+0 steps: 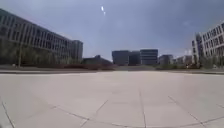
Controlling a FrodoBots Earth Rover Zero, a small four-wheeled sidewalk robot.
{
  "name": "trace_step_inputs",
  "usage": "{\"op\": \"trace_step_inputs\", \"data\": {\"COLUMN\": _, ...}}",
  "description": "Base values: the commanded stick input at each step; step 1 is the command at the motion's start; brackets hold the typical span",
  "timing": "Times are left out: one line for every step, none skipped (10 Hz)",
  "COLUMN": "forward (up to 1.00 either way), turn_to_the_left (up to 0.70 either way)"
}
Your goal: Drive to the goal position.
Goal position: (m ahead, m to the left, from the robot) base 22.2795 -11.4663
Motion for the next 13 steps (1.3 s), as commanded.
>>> {"op": "trace_step_inputs", "data": {"forward": 0.70, "turn_to_the_left": 0.00}}
{"op": "trace_step_inputs", "data": {"forward": 0.70, "turn_to_the_left": 0.00}}
{"op": "trace_step_inputs", "data": {"forward": 0.70, "turn_to_the_left": 0.00}}
{"op": "trace_step_inputs", "data": {"forward": 0.70, "turn_to_the_left": 0.00}}
{"op": "trace_step_inputs", "data": {"forward": 0.70, "turn_to_the_left": 0.00}}
{"op": "trace_step_inputs", "data": {"forward": 0.70, "turn_to_the_left": 0.00}}
{"op": "trace_step_inputs", "data": {"forward": 0.70, "turn_to_the_left": 0.00}}
{"op": "trace_step_inputs", "data": {"forward": 0.70, "turn_to_the_left": 0.00}}
{"op": "trace_step_inputs", "data": {"forward": 0.70, "turn_to_the_left": 0.00}}
{"op": "trace_step_inputs", "data": {"forward": 0.70, "turn_to_the_left": 0.00}}
{"op": "trace_step_inputs", "data": {"forward": 0.70, "turn_to_the_left": 0.00}}
{"op": "trace_step_inputs", "data": {"forward": 0.70, "turn_to_the_left": 0.00}}
{"op": "trace_step_inputs", "data": {"forward": 0.70, "turn_to_the_left": 0.00}}
